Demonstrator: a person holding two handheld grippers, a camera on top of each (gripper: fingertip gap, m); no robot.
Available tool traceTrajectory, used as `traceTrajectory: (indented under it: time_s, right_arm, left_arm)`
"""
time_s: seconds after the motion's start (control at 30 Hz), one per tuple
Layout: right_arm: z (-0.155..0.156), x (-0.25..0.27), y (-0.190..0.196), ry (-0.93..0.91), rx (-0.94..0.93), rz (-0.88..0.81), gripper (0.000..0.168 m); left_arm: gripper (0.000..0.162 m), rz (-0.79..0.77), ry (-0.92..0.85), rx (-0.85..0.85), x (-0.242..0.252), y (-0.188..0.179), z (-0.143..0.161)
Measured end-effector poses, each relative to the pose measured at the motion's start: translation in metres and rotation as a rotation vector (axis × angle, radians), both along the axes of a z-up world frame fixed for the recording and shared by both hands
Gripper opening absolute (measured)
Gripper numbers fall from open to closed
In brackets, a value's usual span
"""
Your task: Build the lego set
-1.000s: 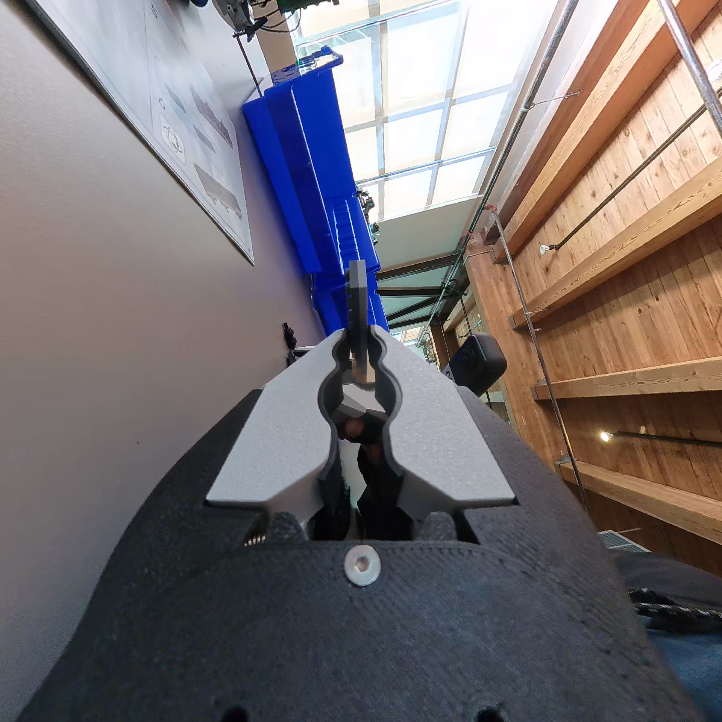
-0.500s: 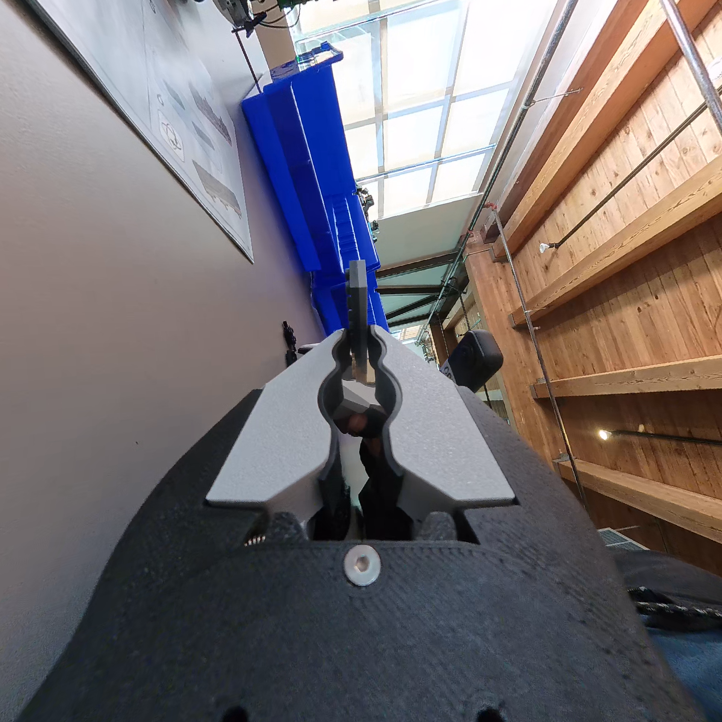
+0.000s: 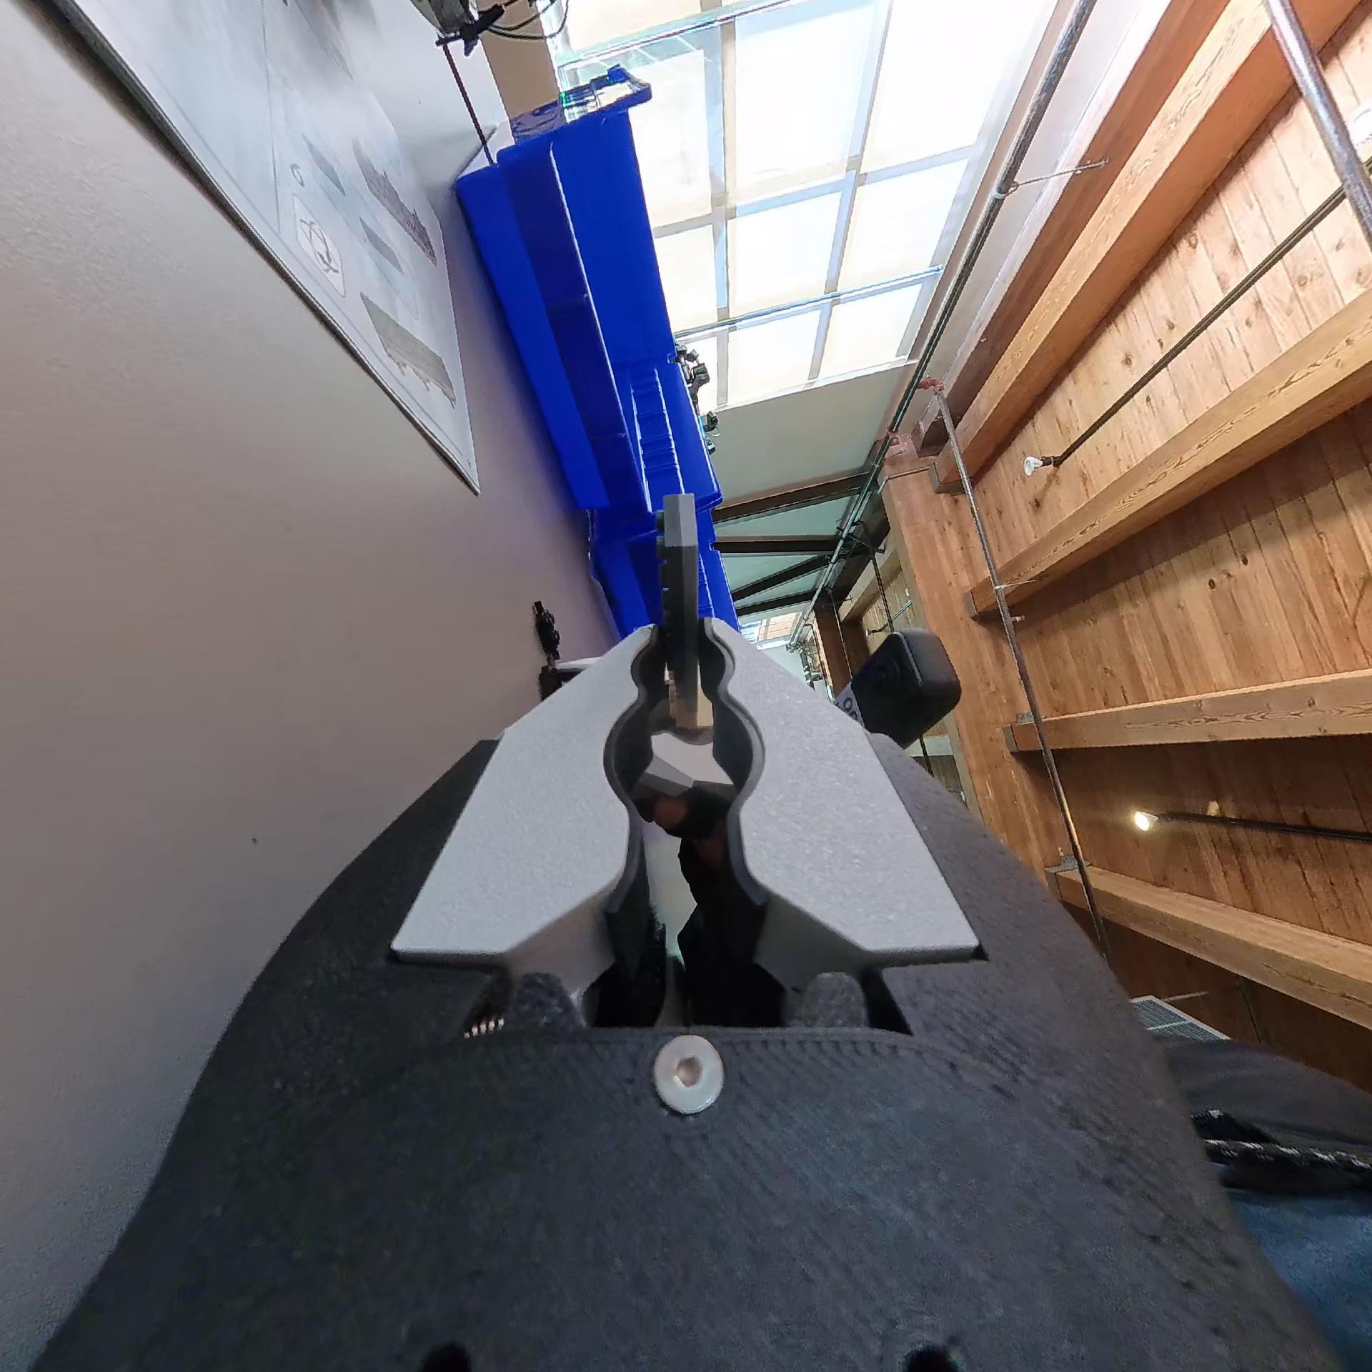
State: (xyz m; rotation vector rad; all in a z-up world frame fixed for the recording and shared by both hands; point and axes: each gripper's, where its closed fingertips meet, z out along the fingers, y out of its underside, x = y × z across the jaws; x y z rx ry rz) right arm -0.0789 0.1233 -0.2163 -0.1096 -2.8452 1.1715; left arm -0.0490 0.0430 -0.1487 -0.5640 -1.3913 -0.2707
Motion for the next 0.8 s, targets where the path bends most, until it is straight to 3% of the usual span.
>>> traceTrajectory:
  time_s: [0.8]
  right_arm:
    - [0.0021,0.0001,-0.0066,0.016,-0.015,0.012,0.018]
  left_arm:
    - [0.007,-0.003,-0.014,-0.023,0.0007,0.0031,-0.0027]
